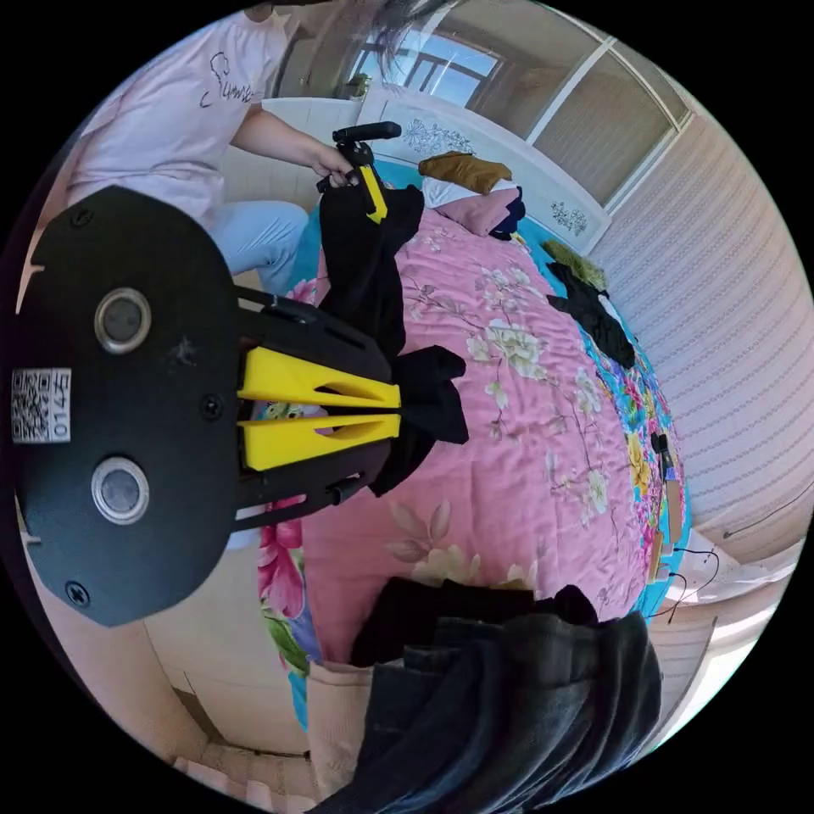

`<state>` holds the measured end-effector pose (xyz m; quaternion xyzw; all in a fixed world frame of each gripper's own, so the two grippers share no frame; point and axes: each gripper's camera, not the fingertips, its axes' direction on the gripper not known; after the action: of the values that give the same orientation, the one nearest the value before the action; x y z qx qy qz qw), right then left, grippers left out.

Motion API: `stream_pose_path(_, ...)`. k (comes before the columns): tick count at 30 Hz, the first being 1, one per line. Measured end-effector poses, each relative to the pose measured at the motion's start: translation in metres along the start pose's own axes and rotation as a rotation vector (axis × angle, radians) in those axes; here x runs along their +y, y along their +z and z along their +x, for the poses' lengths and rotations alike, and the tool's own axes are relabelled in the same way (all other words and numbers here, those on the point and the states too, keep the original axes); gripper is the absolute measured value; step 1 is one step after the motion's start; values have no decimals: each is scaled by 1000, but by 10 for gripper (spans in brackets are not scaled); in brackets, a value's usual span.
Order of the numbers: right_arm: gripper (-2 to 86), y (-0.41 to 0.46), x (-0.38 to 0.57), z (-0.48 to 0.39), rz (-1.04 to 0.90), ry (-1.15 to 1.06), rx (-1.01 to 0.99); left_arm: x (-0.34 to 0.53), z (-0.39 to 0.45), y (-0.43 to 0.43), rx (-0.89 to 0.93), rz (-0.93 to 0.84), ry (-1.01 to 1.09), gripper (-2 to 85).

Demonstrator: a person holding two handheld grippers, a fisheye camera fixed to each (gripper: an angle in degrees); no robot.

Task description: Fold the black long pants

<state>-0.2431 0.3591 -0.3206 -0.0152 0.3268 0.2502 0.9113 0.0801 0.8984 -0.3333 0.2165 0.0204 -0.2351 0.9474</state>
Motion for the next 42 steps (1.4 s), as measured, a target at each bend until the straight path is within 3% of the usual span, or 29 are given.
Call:
stream_pose_path(4,5,-63,13,-2,39,-1,73,-21,6,-10,-35,57,53,-9)
stream_pose_path(9,7,-77,-66,-26,101,-141,175,-81,-26,-10,-96,92,-1,-8)
stream_pose_path(13,15,-38,-174,-28,-18,-174,237,-129,-66,13,-105,55,-73,0)
stream_pose_path(17,50,36,-256,6,-157,-11,255,-157,-117,89,-18,-138,-212,22)
stream_pose_path(26,133,84,-271,39,-191,46,131,-131,-133,140,-60,-244,-173,56)
stream_pose_path(30,83,111,-271,52,-233,95,187,-124,-122,159,-85,-227,-133,16)
stream_pose_path(32,25,99,-274,50,-215,73,148,-124,-112,158,-116,-229,-84,0)
stream_pose_path(42,4,-49,-287,-4,-82,-189,242,-124,-80,78,-126,-30,44,-9)
